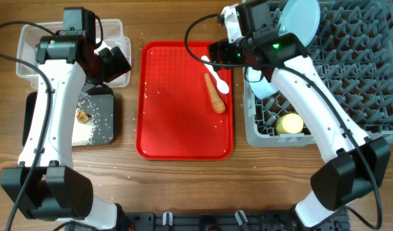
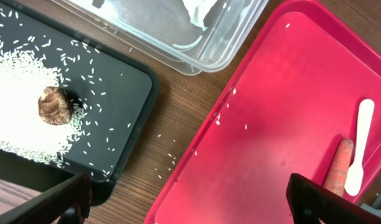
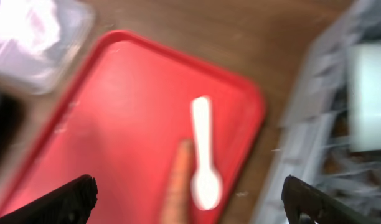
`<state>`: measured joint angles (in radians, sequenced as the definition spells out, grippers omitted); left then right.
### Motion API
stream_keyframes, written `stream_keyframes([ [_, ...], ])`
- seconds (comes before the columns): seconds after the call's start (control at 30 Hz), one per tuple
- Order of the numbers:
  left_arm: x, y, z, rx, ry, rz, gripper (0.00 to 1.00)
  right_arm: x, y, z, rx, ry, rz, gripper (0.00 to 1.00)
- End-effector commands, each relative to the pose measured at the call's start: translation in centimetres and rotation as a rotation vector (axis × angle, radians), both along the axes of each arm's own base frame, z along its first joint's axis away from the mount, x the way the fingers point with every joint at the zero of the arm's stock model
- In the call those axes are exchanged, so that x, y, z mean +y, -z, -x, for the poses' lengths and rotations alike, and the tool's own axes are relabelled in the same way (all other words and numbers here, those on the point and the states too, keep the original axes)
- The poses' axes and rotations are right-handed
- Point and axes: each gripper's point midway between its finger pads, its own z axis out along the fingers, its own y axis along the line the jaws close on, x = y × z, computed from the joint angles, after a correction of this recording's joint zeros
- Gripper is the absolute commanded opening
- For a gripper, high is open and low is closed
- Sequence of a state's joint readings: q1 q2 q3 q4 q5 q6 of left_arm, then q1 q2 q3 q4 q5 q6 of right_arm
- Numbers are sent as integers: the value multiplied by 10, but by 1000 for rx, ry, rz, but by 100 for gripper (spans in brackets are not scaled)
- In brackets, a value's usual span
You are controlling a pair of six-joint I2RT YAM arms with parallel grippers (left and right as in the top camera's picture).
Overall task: Sort waste into correct bins and load items into the dishwasher rack
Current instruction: 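Lift the light-blue plate with the right gripper and stand it in the rack, then reach the left gripper to the red tray and grasp the carrot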
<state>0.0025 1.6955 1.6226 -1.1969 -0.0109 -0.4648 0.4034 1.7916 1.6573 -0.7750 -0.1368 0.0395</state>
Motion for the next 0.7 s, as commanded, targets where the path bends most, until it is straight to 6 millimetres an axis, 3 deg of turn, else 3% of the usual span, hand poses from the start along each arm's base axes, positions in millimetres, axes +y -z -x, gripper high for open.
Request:
stream_keyframes([
  [0.0,1,-12,-2,-36,14,-18,100,17,-2,24,128,9,-139,97],
  [0.2,1,-12,-2,-36,14,-18,100,-5,19,46,238,62,-25,88],
  [0.33,0,-14,-8,-60,12,-11,100,-9,21,51,260,68,-8,88],
  [0.4,-2,-15,-11,-74,15,0,100,-22,19,54,255,99,37,89],
  [0.5,-11,-16,-12,-81,34,51,100,-45,-4,51,169,164,86,94],
  [0.53,-12,-16,-12,-81,33,56,100,-62,-29,50,98,208,79,98],
  [0.57,-28,-17,-13,-85,60,138,95,-80,-51,50,41,256,67,100],
  [0.6,-45,-19,-12,-82,91,215,100,-103,-72,51,-10,312,48,100],
  [0.67,-72,-15,-7,-53,90,238,100,-150,-103,57,-77,455,-3,100],
])
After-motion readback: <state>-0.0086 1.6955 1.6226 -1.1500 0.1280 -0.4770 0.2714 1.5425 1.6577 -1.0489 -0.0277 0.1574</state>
